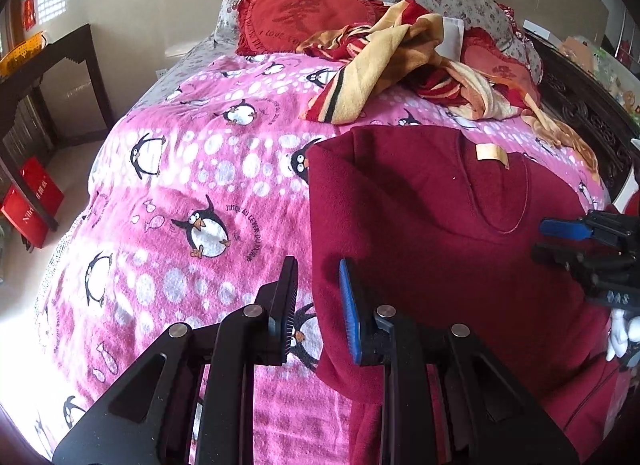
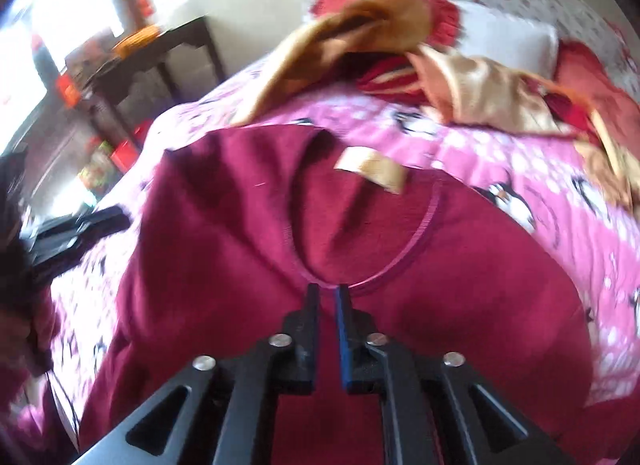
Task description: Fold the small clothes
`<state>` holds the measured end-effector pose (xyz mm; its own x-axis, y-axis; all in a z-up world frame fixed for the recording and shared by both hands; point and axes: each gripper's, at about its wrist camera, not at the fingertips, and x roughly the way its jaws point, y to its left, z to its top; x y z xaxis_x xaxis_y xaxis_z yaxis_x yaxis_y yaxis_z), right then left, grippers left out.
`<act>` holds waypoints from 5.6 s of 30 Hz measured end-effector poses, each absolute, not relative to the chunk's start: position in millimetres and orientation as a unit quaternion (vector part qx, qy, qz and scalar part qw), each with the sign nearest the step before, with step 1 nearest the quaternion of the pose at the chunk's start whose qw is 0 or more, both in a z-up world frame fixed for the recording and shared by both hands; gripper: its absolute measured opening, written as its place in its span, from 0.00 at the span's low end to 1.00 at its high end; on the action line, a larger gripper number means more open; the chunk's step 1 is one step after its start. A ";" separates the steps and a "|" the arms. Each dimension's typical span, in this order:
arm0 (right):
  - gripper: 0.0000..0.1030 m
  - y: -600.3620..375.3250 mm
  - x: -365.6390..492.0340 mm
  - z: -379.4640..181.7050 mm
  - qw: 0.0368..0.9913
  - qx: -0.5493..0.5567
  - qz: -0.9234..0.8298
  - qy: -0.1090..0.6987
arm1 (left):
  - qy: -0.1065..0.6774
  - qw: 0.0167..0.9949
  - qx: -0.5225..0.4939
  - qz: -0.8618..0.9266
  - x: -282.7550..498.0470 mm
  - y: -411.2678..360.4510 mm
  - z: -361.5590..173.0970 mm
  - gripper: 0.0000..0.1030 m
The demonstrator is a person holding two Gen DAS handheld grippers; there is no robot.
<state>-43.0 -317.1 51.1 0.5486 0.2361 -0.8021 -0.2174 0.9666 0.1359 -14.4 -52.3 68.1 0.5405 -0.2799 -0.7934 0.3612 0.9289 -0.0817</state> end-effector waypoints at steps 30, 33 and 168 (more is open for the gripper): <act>0.71 -329.3 -53.6 55.3 0.887 0.051 0.062 0.455 | 0.450 0.866 0.045 -0.214 -26.8 -76.7 71.4 0.32; 0.71 -353.6 -58.8 40.1 0.871 0.113 0.034 0.477 | 0.471 0.852 0.050 -0.224 -27.6 -95.7 55.2 0.33; 0.66 -583.0 -124.0 94.2 0.869 0.190 -0.195 0.412 | 0.451 0.872 0.011 -0.192 -32.6 -62.4 68.7 0.36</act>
